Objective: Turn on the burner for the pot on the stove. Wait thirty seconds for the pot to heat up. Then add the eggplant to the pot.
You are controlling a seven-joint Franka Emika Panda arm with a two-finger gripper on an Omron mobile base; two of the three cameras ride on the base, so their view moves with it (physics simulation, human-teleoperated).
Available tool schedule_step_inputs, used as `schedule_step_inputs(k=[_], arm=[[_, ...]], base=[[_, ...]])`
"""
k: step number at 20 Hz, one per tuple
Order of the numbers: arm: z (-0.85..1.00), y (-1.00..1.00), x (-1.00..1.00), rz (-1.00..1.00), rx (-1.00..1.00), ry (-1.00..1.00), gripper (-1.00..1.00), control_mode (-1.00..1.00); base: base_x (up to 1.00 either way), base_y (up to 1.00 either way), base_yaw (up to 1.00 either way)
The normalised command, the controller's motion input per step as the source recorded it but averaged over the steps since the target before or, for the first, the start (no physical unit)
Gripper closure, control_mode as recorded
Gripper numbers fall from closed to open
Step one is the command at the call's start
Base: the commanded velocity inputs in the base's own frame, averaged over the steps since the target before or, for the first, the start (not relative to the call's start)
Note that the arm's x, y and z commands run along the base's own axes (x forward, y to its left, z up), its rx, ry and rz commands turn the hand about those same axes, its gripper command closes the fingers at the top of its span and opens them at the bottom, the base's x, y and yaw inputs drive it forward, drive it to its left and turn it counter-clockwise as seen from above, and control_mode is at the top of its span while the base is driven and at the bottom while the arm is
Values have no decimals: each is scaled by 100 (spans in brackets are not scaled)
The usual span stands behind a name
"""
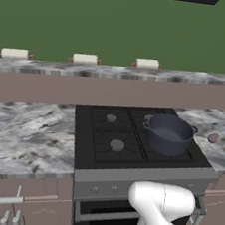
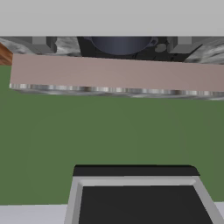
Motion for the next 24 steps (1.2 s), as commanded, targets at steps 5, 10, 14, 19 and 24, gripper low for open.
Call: schedule_step_inputs(k=[5,10,14,19,24], arm=[[0,0,0,0,0,0,-100,-100],[0,0,0,0,0,0,-100,-100],[0,0,0,0,0,0,-100,-100],[0,0,0,0,0,0,-100,-100],[0,0,0,0,0,0,-100,-100]], base=[[0,0,0],[0,0,0],[0,0,0],[0,0,0],[0,0,0]])
